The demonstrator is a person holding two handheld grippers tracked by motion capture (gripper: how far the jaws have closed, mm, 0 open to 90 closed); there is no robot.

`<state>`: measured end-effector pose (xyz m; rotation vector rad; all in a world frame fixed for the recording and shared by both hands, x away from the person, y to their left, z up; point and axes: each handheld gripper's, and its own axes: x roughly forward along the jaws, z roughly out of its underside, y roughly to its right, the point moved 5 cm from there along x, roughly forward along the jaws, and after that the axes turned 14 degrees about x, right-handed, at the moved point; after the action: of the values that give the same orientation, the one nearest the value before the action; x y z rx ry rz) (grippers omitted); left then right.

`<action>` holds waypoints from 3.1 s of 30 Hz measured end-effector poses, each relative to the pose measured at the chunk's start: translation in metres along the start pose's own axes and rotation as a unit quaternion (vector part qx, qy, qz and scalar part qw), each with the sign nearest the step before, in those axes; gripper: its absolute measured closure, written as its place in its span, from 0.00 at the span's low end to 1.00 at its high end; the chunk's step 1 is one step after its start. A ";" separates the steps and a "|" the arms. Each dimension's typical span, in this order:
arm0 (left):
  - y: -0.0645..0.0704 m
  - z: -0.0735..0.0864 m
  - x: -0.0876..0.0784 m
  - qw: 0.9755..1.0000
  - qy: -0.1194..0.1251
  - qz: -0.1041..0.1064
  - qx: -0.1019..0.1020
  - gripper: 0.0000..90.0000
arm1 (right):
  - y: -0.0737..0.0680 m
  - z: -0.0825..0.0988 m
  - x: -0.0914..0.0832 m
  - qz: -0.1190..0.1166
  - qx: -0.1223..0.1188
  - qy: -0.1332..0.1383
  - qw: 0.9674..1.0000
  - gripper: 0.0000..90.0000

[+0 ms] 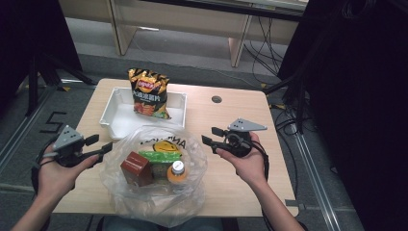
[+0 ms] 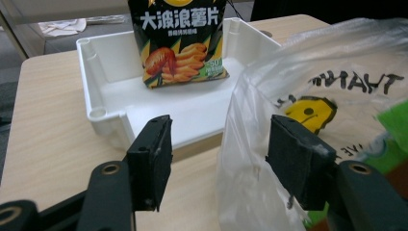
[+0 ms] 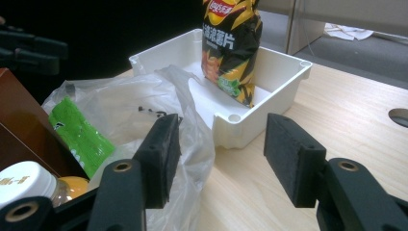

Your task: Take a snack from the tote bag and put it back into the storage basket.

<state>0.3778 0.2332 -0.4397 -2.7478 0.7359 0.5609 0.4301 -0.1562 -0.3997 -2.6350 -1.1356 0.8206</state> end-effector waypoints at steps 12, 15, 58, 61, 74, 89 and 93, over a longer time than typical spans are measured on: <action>0.005 0.015 -0.006 1.000 -0.002 -0.010 -0.004 0.47 | -0.004 -0.001 0.001 -0.011 -0.005 0.000 1.000 0.56; 0.008 0.017 -0.003 1.000 -0.006 -0.005 -0.002 0.47 | -0.003 -0.001 0.001 -0.015 -0.011 -0.009 1.000 0.57; 0.018 0.014 -0.002 1.000 0.007 0.015 0.010 0.49 | -0.062 -0.004 0.042 -0.120 -0.055 -0.128 0.983 0.71; 0.019 0.014 -0.002 1.000 0.006 0.016 0.010 0.49 | -0.061 -0.004 0.050 -0.123 -0.054 -0.155 0.979 0.67; 0.019 0.014 -0.001 1.000 0.006 0.017 0.009 0.49 | -0.061 0.002 0.075 -0.133 -0.037 -0.207 0.969 0.61; 0.019 0.014 -0.001 1.000 0.007 0.019 0.010 0.49 | -0.064 0.010 0.089 -0.148 -0.050 -0.246 0.957 0.61; 0.019 0.014 -0.001 1.000 0.007 0.019 0.011 0.49 | -0.064 0.011 0.091 -0.148 -0.054 -0.255 0.954 0.66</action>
<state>0.3629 0.2224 -0.4543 -2.7253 0.7937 0.5392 0.4348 -0.0472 -0.4253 -2.2971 -1.6868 1.4518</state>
